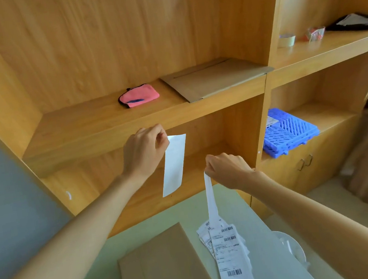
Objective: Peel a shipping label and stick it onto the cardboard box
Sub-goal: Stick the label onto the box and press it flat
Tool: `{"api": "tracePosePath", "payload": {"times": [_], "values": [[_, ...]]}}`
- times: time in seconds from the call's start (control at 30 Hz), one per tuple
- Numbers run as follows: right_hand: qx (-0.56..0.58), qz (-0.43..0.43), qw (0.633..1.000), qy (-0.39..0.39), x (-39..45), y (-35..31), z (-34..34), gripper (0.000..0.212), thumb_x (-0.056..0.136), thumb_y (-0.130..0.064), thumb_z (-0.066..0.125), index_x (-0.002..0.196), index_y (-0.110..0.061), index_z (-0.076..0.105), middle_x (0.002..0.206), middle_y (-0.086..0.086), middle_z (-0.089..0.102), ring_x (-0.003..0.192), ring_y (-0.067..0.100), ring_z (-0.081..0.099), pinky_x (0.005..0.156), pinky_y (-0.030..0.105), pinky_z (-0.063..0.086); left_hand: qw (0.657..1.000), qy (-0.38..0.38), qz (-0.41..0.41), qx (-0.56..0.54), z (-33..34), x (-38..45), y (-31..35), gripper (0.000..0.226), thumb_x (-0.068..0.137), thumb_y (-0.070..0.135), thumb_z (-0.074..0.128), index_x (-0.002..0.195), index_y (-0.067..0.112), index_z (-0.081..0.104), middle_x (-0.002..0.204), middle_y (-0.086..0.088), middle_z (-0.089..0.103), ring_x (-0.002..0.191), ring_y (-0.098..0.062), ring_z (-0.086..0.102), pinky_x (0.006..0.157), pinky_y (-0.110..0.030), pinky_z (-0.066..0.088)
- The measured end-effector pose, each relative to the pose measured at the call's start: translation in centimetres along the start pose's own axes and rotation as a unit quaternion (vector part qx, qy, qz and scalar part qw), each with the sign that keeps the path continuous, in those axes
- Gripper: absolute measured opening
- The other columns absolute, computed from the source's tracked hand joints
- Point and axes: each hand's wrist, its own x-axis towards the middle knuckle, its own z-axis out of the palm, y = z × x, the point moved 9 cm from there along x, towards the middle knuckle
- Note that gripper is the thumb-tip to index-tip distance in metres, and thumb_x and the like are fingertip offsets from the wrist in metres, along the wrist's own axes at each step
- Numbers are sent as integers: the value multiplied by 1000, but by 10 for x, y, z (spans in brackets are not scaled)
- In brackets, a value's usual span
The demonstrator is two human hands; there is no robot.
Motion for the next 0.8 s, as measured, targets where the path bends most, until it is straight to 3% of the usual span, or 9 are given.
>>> {"api": "tracePosePath", "payload": {"times": [0.17, 0.3, 0.4, 0.57, 0.8], "values": [[11, 38, 999, -25, -24, 24, 26, 24, 96, -20, 32, 78, -11, 45, 66, 4, 47, 54, 23, 38, 48, 30, 27, 997, -45, -54, -23, 47, -28, 10, 12, 86, 19, 55, 75, 21, 57, 64, 9, 58, 62, -17, 54, 46, -25, 32], [23, 53, 997, -53, -35, 39, 54, 25, 95, -21, 33, 72, -13, 39, 66, 4, 44, 61, 26, 43, 52, 32, 32, 985, -70, -141, -64, 79, -50, 7, 11, 90, 24, 52, 81, 20, 57, 72, 5, 65, 65, -21, 58, 53, -31, 42], [30, 64, 994, -83, -45, 47, 79, 21, 96, -20, 32, 78, -12, 40, 64, 3, 40, 61, 25, 41, 51, 29, 29, 970, -82, -204, -105, 100, -70, 3, 14, 93, 26, 49, 83, 20, 56, 73, 4, 65, 68, -20, 59, 55, -31, 39], [36, 78, 987, -134, -61, 59, 129, 23, 96, -21, 38, 90, -9, 56, 86, 8, 67, 69, 24, 56, 61, 31, 41, 957, -118, -234, -125, 125, -93, 2, 18, 97, 31, 44, 82, 22, 51, 65, 5, 58, 63, -20, 54, 52, -29, 31], [27, 89, 976, -198, -69, 66, 176, 21, 92, -18, 46, 97, -14, 66, 95, 6, 72, 85, 28, 67, 67, 31, 44, 952, -140, -240, -128, 139, -100, -1, 19, 97, 33, 45, 83, 23, 52, 69, 3, 62, 67, -18, 57, 53, -28, 34]]}}
